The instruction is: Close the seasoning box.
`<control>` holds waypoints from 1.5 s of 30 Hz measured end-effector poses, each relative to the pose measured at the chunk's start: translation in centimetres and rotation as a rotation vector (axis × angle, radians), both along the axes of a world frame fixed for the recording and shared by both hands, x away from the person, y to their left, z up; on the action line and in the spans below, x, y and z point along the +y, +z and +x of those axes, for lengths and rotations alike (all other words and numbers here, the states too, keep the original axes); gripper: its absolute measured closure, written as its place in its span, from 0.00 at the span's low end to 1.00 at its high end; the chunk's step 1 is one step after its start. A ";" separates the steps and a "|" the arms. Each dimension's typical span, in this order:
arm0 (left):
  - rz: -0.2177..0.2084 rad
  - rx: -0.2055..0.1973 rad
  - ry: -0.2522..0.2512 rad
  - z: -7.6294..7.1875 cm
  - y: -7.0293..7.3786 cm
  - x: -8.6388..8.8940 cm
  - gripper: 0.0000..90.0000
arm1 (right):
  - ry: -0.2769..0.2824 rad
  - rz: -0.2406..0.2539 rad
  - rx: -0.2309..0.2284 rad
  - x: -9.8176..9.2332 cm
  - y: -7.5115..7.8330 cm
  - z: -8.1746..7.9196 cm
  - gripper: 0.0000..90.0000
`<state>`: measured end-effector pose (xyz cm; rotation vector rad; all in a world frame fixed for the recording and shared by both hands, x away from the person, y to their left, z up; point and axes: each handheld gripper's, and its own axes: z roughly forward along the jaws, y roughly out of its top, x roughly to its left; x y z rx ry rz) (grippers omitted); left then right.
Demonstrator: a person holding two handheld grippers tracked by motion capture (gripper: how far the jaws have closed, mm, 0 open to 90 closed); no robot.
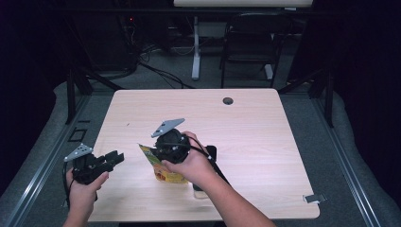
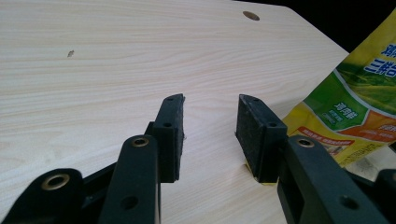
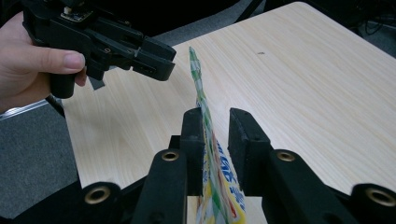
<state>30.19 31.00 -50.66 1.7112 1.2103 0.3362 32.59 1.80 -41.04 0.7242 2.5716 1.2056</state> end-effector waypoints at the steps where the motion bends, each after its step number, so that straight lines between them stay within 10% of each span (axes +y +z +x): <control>1: -0.001 0.001 0.000 0.0 0.0 0.0 0.69 | 0.000 0.000 0.000 0.0 0.0 0.0 0.85; 16: -0.004 -0.002 0.006 0.0 0.0 0.1 0.69 | 0.041 -0.053 0.031 1.0 0.1 0.5 1.00; 35: -0.005 -0.001 0.013 0.0 -0.1 0.3 0.69 | 0.201 -0.076 0.063 0.2 0.4 -0.7 1.00; 45: -0.003 0.003 0.008 0.1 -0.1 0.3 0.69 | 0.191 -0.089 0.061 0.7 0.5 -0.4 0.97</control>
